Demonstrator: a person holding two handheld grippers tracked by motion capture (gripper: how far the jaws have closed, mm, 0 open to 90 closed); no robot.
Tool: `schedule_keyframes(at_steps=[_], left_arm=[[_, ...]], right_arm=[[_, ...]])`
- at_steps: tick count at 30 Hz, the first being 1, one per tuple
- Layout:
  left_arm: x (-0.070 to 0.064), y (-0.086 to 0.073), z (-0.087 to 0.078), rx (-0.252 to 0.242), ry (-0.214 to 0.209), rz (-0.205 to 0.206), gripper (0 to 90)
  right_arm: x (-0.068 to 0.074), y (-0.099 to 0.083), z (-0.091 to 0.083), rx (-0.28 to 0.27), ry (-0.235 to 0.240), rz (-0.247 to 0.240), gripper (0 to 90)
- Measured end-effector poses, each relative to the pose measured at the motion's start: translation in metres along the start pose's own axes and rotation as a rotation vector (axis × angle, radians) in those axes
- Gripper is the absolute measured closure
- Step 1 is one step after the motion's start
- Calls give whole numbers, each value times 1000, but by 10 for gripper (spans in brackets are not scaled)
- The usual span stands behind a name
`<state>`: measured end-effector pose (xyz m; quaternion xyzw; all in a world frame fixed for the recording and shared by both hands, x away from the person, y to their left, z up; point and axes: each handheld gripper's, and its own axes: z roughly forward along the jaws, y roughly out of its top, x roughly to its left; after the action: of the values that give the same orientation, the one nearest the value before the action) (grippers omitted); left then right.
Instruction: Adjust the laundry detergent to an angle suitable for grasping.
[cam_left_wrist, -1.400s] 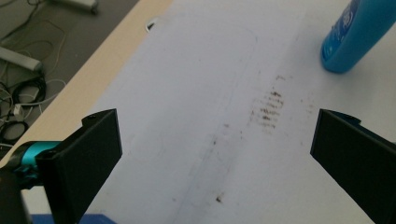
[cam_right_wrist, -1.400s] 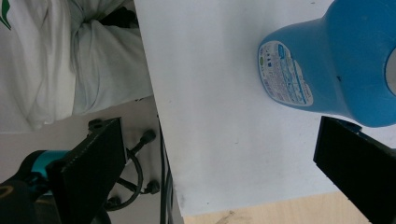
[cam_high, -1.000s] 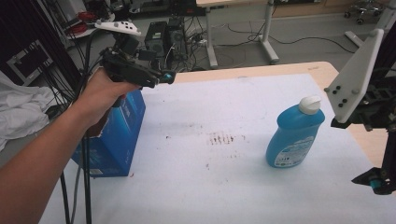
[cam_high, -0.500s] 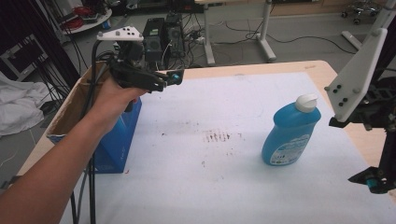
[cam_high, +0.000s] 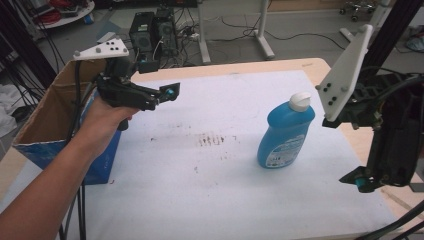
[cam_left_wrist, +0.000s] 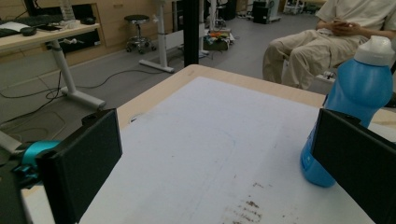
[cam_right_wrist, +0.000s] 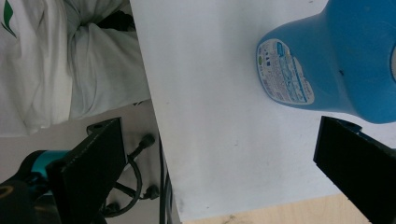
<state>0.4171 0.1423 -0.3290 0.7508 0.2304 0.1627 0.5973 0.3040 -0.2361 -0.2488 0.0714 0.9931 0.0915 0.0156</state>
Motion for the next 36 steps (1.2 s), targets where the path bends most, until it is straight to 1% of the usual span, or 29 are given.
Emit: schedule_keyframes(at_steps=[1, 2, 3, 4, 5, 9, 12, 13, 14, 15, 16, 17, 19, 20, 23, 28, 31, 33, 35, 36], left_arm=[[-2, -1, 0, -8, -6, 3, 20], [-8, -4, 2, -26, -14, 1, 20], [-8, -4, 2, -26, -14, 1, 20], [-12, -6, 3, -33, -19, 2, 20], [-19, -10, 5, -37, -27, 9, 20], [-32, -19, 13, -30, -52, 4, 20], [-38, -23, 17, -38, -77, -18, 20], [-38, -23, 17, -38, -77, -18, 20], [-43, -25, 20, -35, -84, -10, 20], [-43, -25, 20, -35, -84, -10, 20], [-47, -27, 23, -35, -100, -7, 20], [-47, -27, 23, -35, -100, -7, 20], [-51, -28, 27, -39, -117, -5, 20], [-55, -30, 30, -38, -133, -2, 20], [-61, -31, 35, -34, -153, 2, 20], [-71, -35, 45, -15, -189, 13, 20], [-74, -36, 49, -4, -200, 17, 20], [-77, -38, 54, 6, -215, 14, 20], [-77, -38, 54, 6, -215, 14, 20], [-79, -39, 57, 11, -228, 13, 20]], right_arm=[[0, 0, -1, 2, -1, 1, 20], [0, -1, -2, -2, -3, -1, 20], [0, -1, -2, -1, -3, 2, 20], [0, -1, -3, 0, -4, 2, 20], [0, -1, -3, 0, -4, 2, 20], [1, -3, -2, 3, 0, 7, 20], [0, -4, 0, 1, 5, 9, 20], [0, -4, 0, 1, 5, 9, 20], [1, -5, 0, 7, 7, 8, 20], [1, -5, 0, 7, 7, 8, 20], [1, -6, -1, 7, 8, 13, 20], [1, -6, -1, 7, 8, 9, 20], [2, -7, -1, 6, 11, 13, 20], [2, -8, -2, 3, 13, 14, 20], [3, -9, -2, 5, 11, 16, 20], [5, -12, -1, 10, 11, 18, 20], [5, -13, -1, 15, 14, 18, 20], [7, -14, 1, 22, 22, 15, 20], [8, -15, 1, 22, 22, 17, 20], [9, -16, 2, 20, 23, 13, 20]])
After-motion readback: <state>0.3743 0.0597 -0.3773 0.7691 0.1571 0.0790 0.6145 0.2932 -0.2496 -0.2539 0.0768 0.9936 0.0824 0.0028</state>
